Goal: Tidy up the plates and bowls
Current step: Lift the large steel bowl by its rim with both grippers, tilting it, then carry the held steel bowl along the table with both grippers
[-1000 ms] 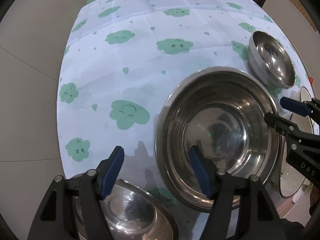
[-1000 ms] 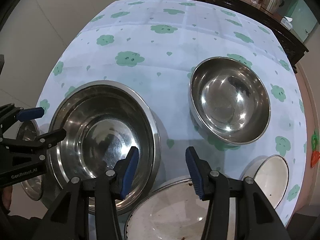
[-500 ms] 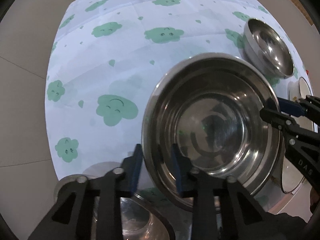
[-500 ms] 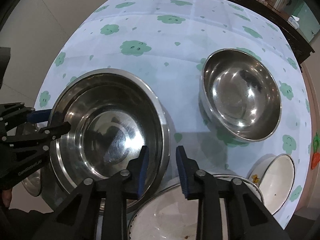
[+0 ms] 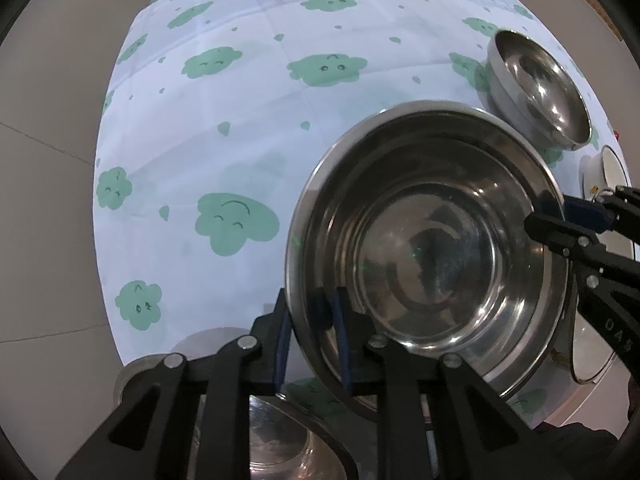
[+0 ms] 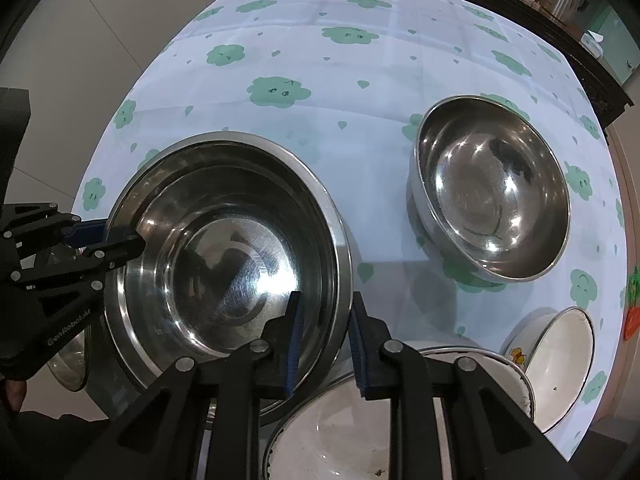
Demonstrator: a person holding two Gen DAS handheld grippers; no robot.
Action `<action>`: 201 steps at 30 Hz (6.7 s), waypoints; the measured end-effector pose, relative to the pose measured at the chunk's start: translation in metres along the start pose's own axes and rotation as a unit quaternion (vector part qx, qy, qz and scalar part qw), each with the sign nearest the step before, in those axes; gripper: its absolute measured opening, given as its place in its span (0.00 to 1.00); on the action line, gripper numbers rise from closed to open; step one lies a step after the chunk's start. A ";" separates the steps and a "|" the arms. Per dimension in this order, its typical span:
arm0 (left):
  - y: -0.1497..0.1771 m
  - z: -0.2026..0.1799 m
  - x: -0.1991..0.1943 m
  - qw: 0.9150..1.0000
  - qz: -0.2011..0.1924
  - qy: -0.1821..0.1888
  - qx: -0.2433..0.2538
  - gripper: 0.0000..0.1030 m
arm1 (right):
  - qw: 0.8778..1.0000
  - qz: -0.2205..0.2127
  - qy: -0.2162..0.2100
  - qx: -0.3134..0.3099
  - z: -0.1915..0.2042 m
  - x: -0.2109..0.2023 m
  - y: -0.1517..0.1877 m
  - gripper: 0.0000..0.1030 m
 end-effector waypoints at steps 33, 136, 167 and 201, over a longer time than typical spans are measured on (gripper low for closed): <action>-0.004 0.004 -0.023 1.000 -0.028 0.000 -0.001 0.15 | 1.000 -0.016 -0.005 0.014 0.002 -0.014 -0.010 0.21; 0.102 0.110 -0.131 0.989 -0.085 -0.054 -0.104 0.15 | 0.992 -0.065 -0.049 -0.102 0.152 -0.093 -0.007 0.21; 0.144 0.140 -0.090 0.987 -0.021 -0.055 -0.149 0.15 | 0.986 -0.006 -0.078 -0.151 0.206 -0.052 0.006 0.21; 0.151 0.133 -0.060 0.988 0.025 -0.046 -0.143 0.16 | 0.982 0.046 -0.084 -0.164 0.206 -0.021 0.014 0.21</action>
Point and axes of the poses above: each gripper's, at about its wrist camera, not at the fingertips, and x roughly the way its jaws point, z to its left, y to its underside, the point moved 8 cm from there along x, roughly the way its jaws point, and after that the axes turned 9 degrees about -z, right-handed, at the moved point
